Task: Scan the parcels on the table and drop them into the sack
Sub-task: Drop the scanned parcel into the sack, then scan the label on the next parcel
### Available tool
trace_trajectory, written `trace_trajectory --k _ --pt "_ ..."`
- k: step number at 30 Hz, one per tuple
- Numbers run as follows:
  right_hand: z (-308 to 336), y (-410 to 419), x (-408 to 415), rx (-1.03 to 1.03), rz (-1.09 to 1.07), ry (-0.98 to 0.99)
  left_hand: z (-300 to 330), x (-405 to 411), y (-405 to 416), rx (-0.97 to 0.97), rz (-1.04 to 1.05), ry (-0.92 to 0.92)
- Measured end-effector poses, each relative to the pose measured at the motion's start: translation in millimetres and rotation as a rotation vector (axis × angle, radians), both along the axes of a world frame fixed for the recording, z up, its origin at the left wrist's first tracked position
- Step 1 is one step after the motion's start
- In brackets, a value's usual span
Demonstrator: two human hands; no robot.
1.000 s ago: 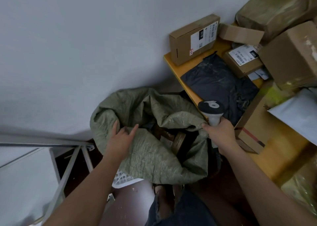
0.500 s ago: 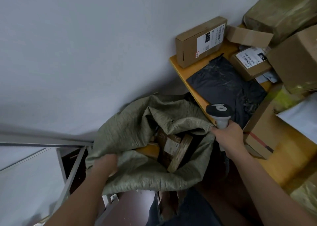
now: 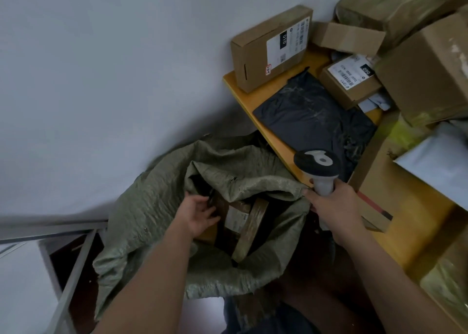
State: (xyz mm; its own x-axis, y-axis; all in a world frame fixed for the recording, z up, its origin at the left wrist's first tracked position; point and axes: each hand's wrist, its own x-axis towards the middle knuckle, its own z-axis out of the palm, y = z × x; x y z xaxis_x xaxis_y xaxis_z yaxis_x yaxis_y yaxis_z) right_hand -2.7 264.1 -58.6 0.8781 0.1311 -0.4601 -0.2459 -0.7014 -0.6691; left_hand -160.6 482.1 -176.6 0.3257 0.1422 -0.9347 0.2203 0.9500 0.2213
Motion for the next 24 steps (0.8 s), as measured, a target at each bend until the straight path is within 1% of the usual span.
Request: trace_trajectory --k 1,3,4,6,8,9,11,12,14,16,19,21,23,24 --pt "0.7 -0.5 -0.3 -0.002 0.0 0.008 1.1 4.2 6.2 -0.002 0.039 -0.017" --pt "2.3 -2.2 -0.4 -0.008 0.002 0.016 12.7 13.8 21.6 0.004 0.048 -0.057" --pt "3.4 -3.1 -0.2 -0.007 0.004 0.013 23.5 20.2 31.5 0.056 0.039 -0.07" --pt "6.8 -4.0 -0.2 -0.002 0.005 -0.006 53.8 39.7 59.8 0.218 0.049 -0.13" --pt "7.6 -5.6 -0.4 -0.019 0.019 -0.036 88.5 64.6 92.0 0.33 0.088 -0.292" --pt "8.0 -6.1 -0.8 -0.036 0.032 -0.047 106.5 77.2 106.6 0.348 0.112 -0.376" --pt "6.3 -8.1 -1.8 -0.058 0.047 -0.064 133.1 99.7 123.0 0.386 0.102 -0.461" --pt "4.8 -9.7 -2.6 -0.072 0.047 -0.077 139.0 108.1 123.1 0.423 0.044 -0.44" --pt "2.3 -13.3 -4.7 -0.104 0.054 -0.118 139.9 119.9 111.9 0.504 -0.165 -0.334" --pt "1.9 -16.6 -8.1 -0.108 0.067 -0.163 129.5 120.0 96.9 0.53 -0.317 -0.264" --pt "6.7 -20.2 -14.8 -0.047 0.075 -0.188 111.9 115.3 83.4 0.489 -0.331 -0.237" --pt "7.7 -18.3 -19.4 0.061 0.07 -0.096 107.6 113.5 77.7 0.472 -0.32 -0.208" --pt "2.4 -12.6 -25.5 0.219 0.065 0.12 108.7 111.8 74.1 0.452 -0.303 -0.2" --pt "-2.1 -9.3 -28.2 0.267 0.085 0.249 111.2 111.5 73.3 0.444 -0.301 -0.21"
